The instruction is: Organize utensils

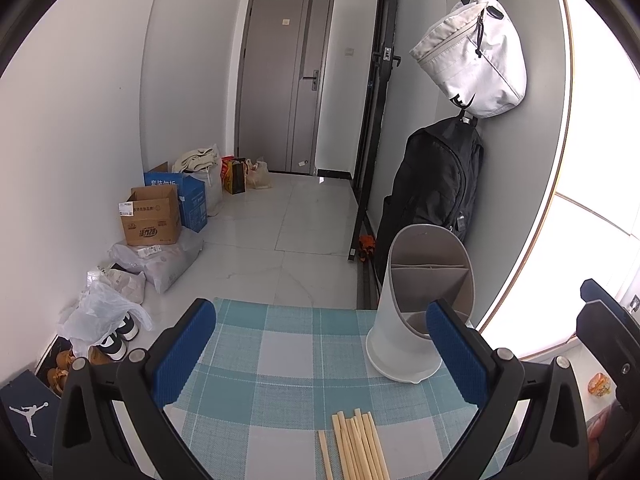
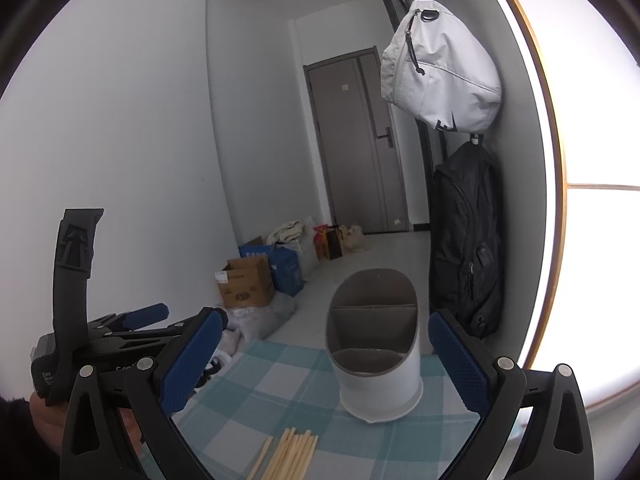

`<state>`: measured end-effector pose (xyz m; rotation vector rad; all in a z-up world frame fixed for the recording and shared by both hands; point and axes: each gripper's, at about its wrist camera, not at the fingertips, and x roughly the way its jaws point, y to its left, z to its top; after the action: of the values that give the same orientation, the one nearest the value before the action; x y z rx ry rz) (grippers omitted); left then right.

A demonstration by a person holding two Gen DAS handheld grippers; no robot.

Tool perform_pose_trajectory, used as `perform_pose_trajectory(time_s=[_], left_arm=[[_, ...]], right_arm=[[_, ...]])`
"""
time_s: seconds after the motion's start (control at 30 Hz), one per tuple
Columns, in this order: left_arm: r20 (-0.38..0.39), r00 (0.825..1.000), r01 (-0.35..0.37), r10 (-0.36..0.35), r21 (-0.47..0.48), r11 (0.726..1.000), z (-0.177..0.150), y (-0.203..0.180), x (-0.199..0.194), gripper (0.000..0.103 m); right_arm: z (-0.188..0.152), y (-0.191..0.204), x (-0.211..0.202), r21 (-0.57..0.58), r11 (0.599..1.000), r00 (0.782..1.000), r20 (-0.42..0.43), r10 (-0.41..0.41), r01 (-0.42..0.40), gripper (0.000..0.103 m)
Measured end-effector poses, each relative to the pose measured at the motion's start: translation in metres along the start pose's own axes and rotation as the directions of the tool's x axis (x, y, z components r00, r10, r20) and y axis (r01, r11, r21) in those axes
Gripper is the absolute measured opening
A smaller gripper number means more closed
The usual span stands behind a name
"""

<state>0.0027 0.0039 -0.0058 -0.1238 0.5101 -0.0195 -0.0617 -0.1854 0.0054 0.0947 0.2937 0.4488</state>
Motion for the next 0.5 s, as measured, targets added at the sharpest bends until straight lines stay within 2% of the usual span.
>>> perform_pose_trajectory(time_s=[0.27, 0.33, 0.4, 0.43, 0.5], left_arm=[[-0.045, 0.999, 0.005, -0.006, -0.012, 1.0, -0.004, 0.009, 0.005, 0.102], [-0.054, 0.998, 0.007, -0.008, -0.022, 1.0, -0.004, 0.015, 0.005, 0.102], [-0.071, 0.997, -0.004, 0.002, -0.024, 1.0, -0.003, 0.02, 0.008, 0.102], [-0.082, 0.997, -0.007, 0.005, -0.029, 1.0, -0.003, 0.023, 0.009, 0.102], [-0.1, 0.995, -0.018, 0.013, -0.045, 0.999, -0.003, 0.033, 0.012, 0.102]], right_arm=[[-0.005, 0.002, 0.009, -0.006, 1.0, 0.998, -0.061, 0.011, -0.011, 0.103], [-0.01, 0.002, 0.018, -0.006, 1.0, 0.993, -0.118, 0.012, -0.013, 0.103], [-0.016, -0.001, 0.034, 0.036, 0.998, 0.975, -0.217, 0.053, -0.046, 0.1], [-0.02, -0.003, 0.042, 0.07, 0.996, 0.961, -0.263, 0.08, -0.064, 0.094], [-0.032, -0.007, 0.059, 0.129, 0.988, 0.925, -0.359, 0.126, -0.084, 0.093]])
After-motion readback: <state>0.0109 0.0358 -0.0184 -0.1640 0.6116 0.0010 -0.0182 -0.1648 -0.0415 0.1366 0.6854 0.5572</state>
